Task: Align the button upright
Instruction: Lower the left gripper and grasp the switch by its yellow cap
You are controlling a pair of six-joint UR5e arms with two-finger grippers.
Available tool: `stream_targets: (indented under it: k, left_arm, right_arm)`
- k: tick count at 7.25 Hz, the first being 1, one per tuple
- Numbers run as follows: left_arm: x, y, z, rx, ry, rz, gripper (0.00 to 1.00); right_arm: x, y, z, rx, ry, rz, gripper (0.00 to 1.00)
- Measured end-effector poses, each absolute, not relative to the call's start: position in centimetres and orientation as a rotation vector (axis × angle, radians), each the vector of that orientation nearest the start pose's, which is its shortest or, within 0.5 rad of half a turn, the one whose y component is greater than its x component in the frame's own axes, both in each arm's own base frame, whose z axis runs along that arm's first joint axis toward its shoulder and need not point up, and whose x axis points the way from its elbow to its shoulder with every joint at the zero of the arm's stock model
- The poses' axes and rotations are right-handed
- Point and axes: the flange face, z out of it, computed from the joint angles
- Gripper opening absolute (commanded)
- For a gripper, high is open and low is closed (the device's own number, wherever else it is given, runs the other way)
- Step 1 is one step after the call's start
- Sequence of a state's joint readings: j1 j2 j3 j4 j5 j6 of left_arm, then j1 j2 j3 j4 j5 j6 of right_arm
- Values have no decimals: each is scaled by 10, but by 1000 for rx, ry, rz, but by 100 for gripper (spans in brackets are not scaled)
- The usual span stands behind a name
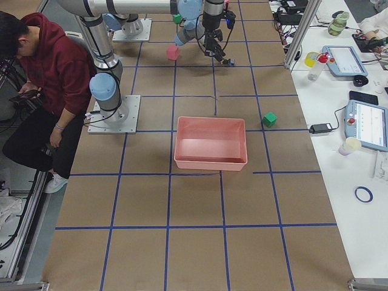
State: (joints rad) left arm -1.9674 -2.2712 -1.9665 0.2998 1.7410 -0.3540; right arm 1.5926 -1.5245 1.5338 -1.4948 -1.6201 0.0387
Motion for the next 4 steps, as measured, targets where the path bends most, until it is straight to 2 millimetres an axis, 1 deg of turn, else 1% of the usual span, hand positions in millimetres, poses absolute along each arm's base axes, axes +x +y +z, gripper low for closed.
stream_targets:
  k: [1, 2, 3, 4]
  left_arm:
    - [-340, -499, 132, -39, 3023, -1229, 83]
    - [-341, -498, 128, -37, 3024, -1217, 73]
    - [-341, -498, 126, -36, 3025, -1213, 61]
    - [-341, -498, 126, -36, 3024, -1214, 36]
  right_arm:
    - [140, -500, 476, 24, 3187, 134, 100]
    - [140, -500, 475, 25, 3185, 135, 100]
    - [140, -500, 474, 26, 3183, 138, 100]
    - [140, -500, 473, 26, 3181, 142, 100]
